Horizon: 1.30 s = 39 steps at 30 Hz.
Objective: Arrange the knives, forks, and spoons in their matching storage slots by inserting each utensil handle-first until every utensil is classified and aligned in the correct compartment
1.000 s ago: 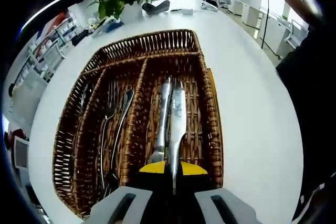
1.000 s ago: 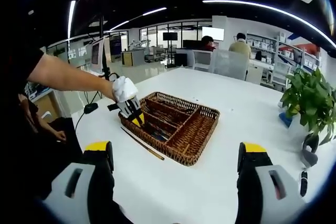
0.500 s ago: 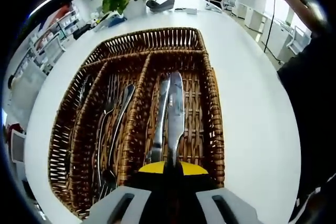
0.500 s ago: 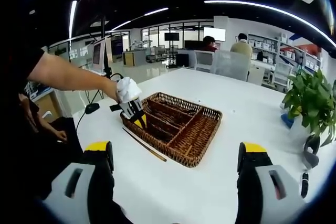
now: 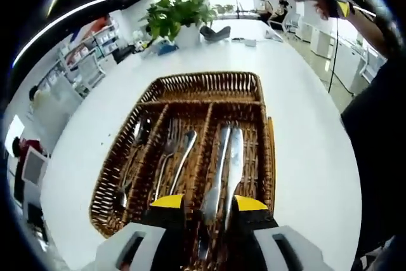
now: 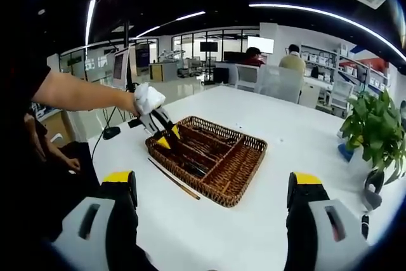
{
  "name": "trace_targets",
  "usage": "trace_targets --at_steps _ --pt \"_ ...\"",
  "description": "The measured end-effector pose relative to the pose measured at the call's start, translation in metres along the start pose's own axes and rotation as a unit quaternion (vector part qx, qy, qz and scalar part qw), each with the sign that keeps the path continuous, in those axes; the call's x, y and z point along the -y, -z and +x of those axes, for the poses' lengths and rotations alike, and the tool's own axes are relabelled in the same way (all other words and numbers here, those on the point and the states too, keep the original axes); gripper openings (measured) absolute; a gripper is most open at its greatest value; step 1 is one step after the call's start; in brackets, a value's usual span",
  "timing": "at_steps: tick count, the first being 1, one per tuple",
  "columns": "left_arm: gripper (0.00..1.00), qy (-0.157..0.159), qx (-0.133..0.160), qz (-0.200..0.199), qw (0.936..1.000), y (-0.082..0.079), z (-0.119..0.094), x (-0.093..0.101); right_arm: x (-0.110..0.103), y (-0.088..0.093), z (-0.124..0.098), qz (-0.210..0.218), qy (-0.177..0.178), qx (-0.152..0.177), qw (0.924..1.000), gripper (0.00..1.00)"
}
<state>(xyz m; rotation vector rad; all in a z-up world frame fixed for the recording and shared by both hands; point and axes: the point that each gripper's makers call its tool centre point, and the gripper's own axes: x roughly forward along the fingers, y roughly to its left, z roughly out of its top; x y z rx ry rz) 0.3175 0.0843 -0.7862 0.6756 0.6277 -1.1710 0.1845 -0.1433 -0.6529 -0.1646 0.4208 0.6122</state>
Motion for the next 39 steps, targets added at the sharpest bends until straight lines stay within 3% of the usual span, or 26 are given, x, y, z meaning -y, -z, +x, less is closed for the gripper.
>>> trace_targets --at_steps 3,6,8,11,15,22,26,32,35,39 --pt "0.42 -0.007 0.046 -0.018 0.9988 -0.012 -0.020 -0.002 0.001 -0.004 0.000 -0.001 0.000 0.003 1.0000 0.99" --pt "0.53 -0.045 0.053 -0.031 0.9971 -0.010 -0.037 -0.013 -0.001 -0.004 0.002 -0.001 -0.002 0.005 1.0000 0.99" --pt "0.63 -0.067 0.075 -0.056 0.9933 -0.012 -0.051 -0.018 -0.002 -0.003 0.004 0.001 -0.004 0.004 1.0000 0.99" --pt "0.68 -0.101 0.089 -0.100 0.9858 -0.006 -0.070 -0.021 -0.004 -0.001 0.006 0.000 -0.008 0.003 1.0000 0.99" --pt "0.85 -0.141 0.113 -0.144 0.9729 0.005 -0.093 -0.020 -0.005 -0.001 0.009 0.000 -0.008 0.000 1.0000 0.99" --pt "1.00 -0.180 0.164 -0.170 0.9549 0.004 -0.130 0.000 -0.007 -0.004 0.011 -0.007 -0.011 0.002 0.9999 0.99" --pt "1.00 -0.188 0.189 -0.200 0.9428 0.000 -0.150 0.012 -0.005 -0.005 0.010 -0.006 -0.010 0.004 0.9999 0.99" --pt "1.00 -0.216 0.207 -0.214 0.9299 -0.002 -0.178 0.027 -0.004 -0.004 0.009 -0.009 -0.010 0.002 0.9999 0.99" --pt "1.00 -0.224 0.208 -0.219 0.9266 0.001 -0.188 0.033 -0.004 -0.004 0.007 -0.011 -0.009 0.003 0.9999 0.99" --pt "1.00 -0.220 0.204 -0.221 0.9278 0.005 -0.193 0.040 -0.003 -0.004 0.006 -0.013 -0.008 0.003 0.9999 0.99"
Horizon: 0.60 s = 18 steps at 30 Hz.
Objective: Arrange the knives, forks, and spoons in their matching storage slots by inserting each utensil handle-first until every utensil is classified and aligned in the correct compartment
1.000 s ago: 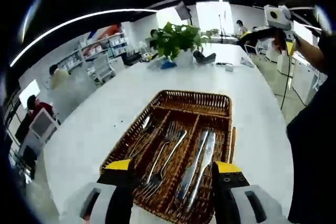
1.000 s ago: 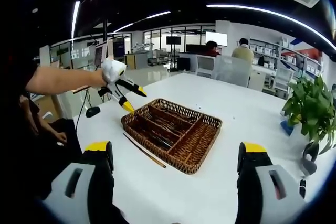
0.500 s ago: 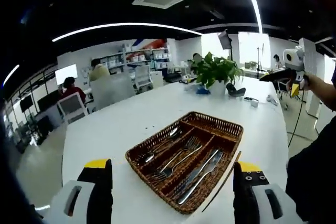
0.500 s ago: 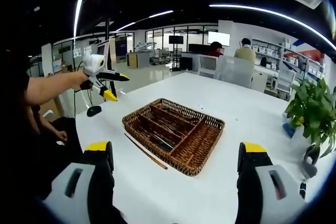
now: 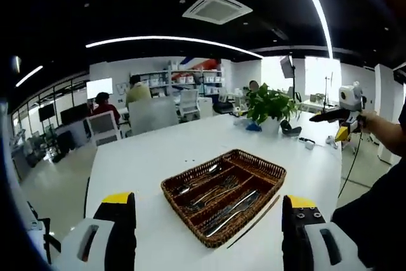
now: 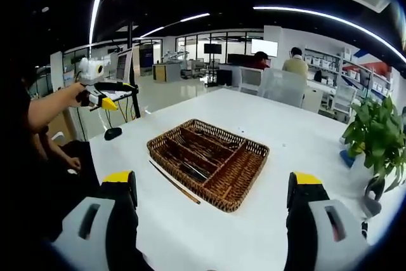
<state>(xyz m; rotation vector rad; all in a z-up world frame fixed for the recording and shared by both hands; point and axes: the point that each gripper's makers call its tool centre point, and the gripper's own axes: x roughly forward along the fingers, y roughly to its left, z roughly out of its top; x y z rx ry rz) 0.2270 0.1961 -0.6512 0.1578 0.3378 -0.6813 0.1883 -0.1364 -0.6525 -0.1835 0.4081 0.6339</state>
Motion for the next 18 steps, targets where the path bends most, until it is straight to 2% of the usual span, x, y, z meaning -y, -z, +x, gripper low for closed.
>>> trace_targets --at_steps 7,9,18 --pt "1.00 -0.011 0.000 0.004 0.9999 0.000 -0.012 0.003 0.002 0.005 0.001 -0.005 0.002 -0.009 0.9999 0.99" --pt "1.00 -0.010 -0.003 -0.007 0.9999 0.001 -0.014 0.004 0.002 0.005 0.001 -0.004 0.003 -0.009 0.9999 0.99" --pt "1.00 -0.014 0.007 -0.009 0.9998 -0.002 -0.021 0.003 0.001 0.005 0.008 -0.016 0.000 -0.016 0.9997 1.00"
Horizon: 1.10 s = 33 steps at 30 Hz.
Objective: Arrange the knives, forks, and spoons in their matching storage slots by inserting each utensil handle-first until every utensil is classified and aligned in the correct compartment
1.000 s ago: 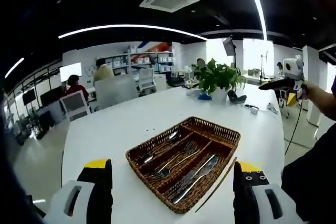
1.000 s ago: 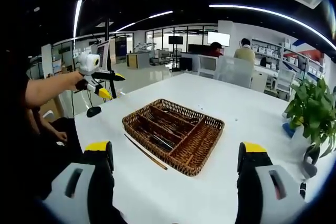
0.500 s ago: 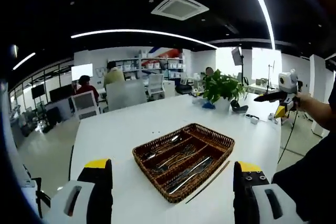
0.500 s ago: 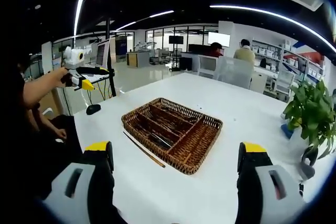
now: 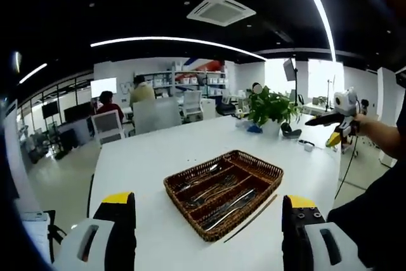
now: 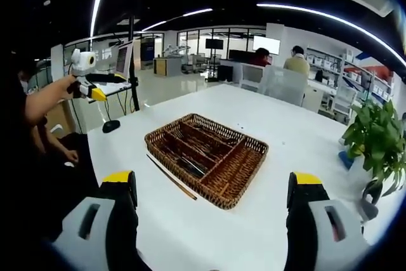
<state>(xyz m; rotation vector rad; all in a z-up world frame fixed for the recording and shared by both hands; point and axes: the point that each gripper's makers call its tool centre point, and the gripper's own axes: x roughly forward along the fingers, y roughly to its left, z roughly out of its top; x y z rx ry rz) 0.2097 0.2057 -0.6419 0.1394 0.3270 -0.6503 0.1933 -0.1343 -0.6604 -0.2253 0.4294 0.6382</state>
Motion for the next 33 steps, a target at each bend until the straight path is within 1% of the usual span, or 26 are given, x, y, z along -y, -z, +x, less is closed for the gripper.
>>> trace_targets --at_steps 3,5,8,9,10,13,19,20,24,29,33 --pt "1.00 -0.002 -0.002 0.000 1.0000 0.001 -0.002 -0.001 0.000 -0.001 0.003 -0.007 -0.003 0.003 1.0000 1.00" --pt "1.00 -0.001 -0.004 0.004 1.0000 0.003 -0.002 0.001 0.001 0.001 0.009 -0.011 -0.008 0.000 0.9999 1.00" --pt "1.00 -0.002 -0.005 0.007 1.0000 0.005 -0.003 0.002 0.002 0.009 0.018 -0.018 -0.017 -0.012 0.9996 1.00" --pt "1.00 -0.007 -0.007 0.011 0.9999 0.007 -0.003 0.001 0.000 0.016 0.023 -0.023 -0.026 -0.021 0.9992 1.00" --pt "1.00 -0.009 -0.009 0.016 0.9998 0.008 -0.003 0.001 -0.001 0.017 0.025 -0.023 -0.028 -0.022 0.9991 1.00" --pt "1.00 -0.004 -0.013 0.013 0.9998 0.011 -0.004 0.003 -0.007 0.023 0.035 -0.028 -0.049 -0.028 0.9980 1.00" --pt "1.00 -0.012 -0.011 0.016 0.9997 0.010 -0.006 0.002 -0.013 0.028 0.049 -0.048 -0.059 -0.029 0.9967 0.99" --pt "1.00 -0.013 -0.011 0.014 0.9998 0.010 -0.007 0.001 -0.014 0.032 0.055 -0.048 -0.064 -0.031 0.9963 0.99" --pt "1.00 -0.013 -0.012 0.017 0.9997 0.010 -0.007 0.002 -0.018 0.042 0.063 -0.048 -0.072 -0.040 0.9955 0.99" --pt "1.00 -0.011 -0.010 0.015 0.9998 0.010 -0.008 0.003 -0.024 0.050 0.072 -0.049 -0.081 -0.036 0.9948 0.99" --pt "1.00 -0.011 -0.013 0.016 0.9997 0.013 -0.008 0.006 -0.032 0.061 0.082 -0.048 -0.097 -0.033 0.9936 0.98"
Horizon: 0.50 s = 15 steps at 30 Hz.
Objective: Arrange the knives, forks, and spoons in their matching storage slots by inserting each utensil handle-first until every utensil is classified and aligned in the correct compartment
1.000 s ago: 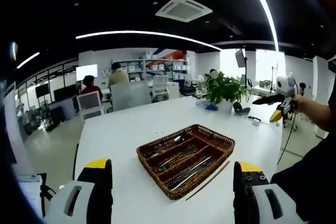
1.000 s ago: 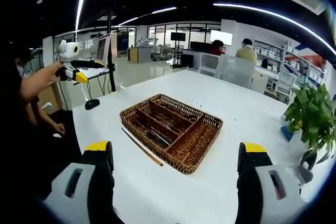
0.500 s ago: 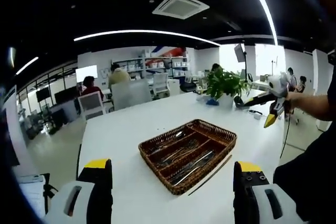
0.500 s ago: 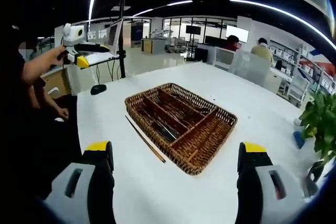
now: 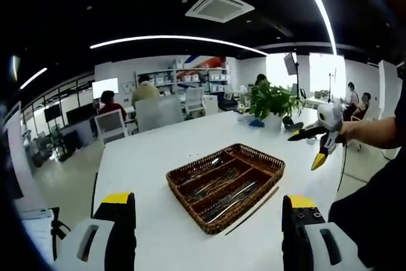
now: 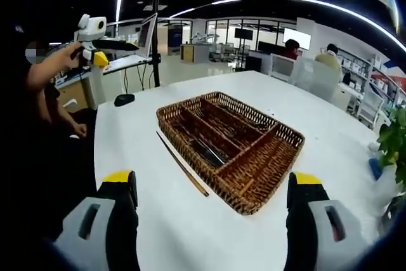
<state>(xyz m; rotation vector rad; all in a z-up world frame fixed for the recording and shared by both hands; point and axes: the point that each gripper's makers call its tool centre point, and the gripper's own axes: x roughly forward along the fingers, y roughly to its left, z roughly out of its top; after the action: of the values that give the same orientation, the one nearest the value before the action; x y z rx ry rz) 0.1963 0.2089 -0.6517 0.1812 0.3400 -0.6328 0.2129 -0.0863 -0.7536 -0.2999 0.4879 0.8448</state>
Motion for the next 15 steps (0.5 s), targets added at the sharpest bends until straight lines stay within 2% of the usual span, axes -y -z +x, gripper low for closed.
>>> trace_targets --at_steps 4,15 --pt "1.00 0.000 0.004 -0.005 1.0000 -0.001 -0.001 0.000 -0.005 0.014 0.012 0.004 -0.017 -0.008 0.9998 0.93" --pt "1.00 -0.009 0.004 -0.006 0.9999 0.002 -0.009 -0.006 -0.012 0.025 0.019 0.018 -0.038 -0.015 0.9990 0.75"
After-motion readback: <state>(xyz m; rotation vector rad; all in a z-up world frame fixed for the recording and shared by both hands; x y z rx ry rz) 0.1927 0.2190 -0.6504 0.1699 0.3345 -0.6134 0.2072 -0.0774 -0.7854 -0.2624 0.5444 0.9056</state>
